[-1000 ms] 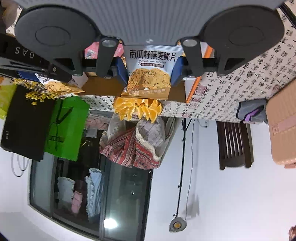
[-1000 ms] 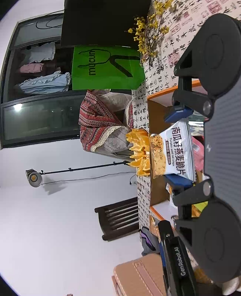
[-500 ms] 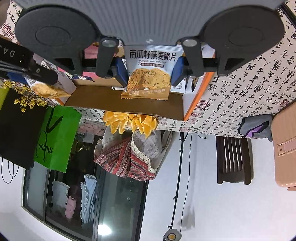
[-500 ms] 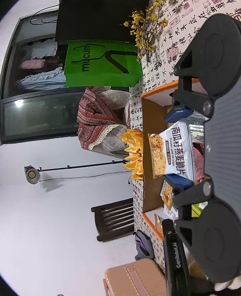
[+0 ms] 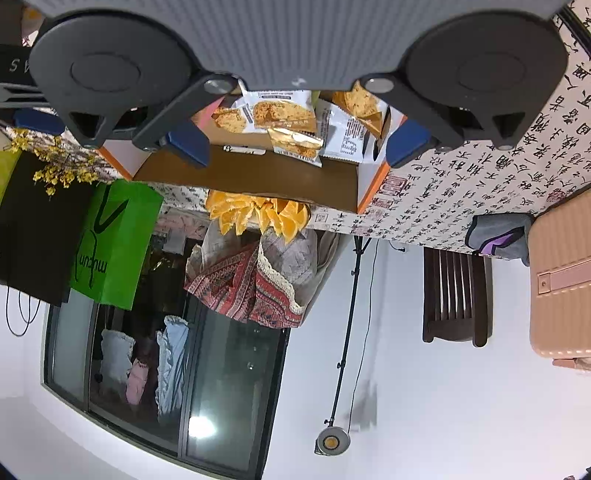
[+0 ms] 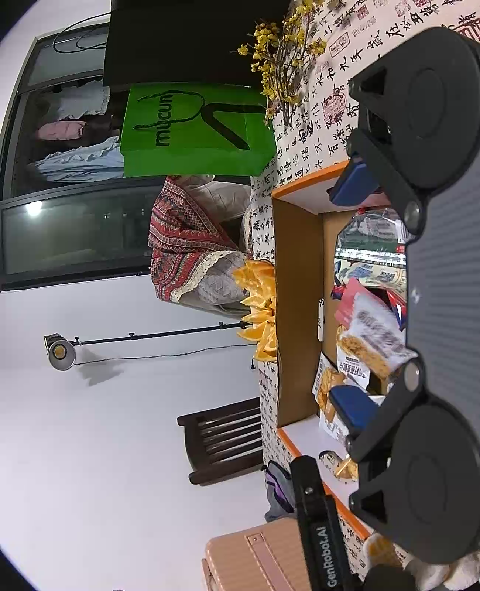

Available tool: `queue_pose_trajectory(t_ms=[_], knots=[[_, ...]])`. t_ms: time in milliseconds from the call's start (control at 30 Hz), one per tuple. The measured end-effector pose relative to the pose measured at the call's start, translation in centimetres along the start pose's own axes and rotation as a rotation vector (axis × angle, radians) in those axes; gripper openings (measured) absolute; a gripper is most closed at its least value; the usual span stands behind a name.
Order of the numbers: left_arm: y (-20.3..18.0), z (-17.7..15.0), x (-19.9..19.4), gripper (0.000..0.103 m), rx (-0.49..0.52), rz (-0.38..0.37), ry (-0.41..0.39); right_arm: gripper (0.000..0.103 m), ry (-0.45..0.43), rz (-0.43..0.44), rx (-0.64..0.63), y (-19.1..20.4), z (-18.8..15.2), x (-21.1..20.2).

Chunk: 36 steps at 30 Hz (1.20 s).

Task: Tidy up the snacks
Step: 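Carry both crisp packets over the orange box and open both grippers inside, then move both grippers back to the pile and grasp a crisp packet with the right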

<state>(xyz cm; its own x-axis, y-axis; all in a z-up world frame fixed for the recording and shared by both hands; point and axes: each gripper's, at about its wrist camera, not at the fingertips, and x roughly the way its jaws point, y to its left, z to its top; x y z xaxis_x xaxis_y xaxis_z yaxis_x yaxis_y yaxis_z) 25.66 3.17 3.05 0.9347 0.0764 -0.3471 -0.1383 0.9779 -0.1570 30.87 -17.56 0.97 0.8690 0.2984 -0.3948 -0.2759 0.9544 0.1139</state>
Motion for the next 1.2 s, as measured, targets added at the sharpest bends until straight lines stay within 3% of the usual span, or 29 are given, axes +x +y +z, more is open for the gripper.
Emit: queue_pose_trajectory(t_ms=[267,700,1200], knots=[[-0.1,0.2,-0.3,0.103,-0.001,0.000,0.008,0.103,-0.012,0.003,0.002,0.1,0.0,-0.6],[0.2,1.6,-5.8,0.103,-0.022,-0.016,0.004,0.103,-0.030,0.011,-0.020,1.0,0.8,-4.5],[4.8,-2.2,-12.0,0.103,-0.006,0.018,0.076,0.103,0.064,0.100,-0.023,3.1,-3.1,-9.6]])
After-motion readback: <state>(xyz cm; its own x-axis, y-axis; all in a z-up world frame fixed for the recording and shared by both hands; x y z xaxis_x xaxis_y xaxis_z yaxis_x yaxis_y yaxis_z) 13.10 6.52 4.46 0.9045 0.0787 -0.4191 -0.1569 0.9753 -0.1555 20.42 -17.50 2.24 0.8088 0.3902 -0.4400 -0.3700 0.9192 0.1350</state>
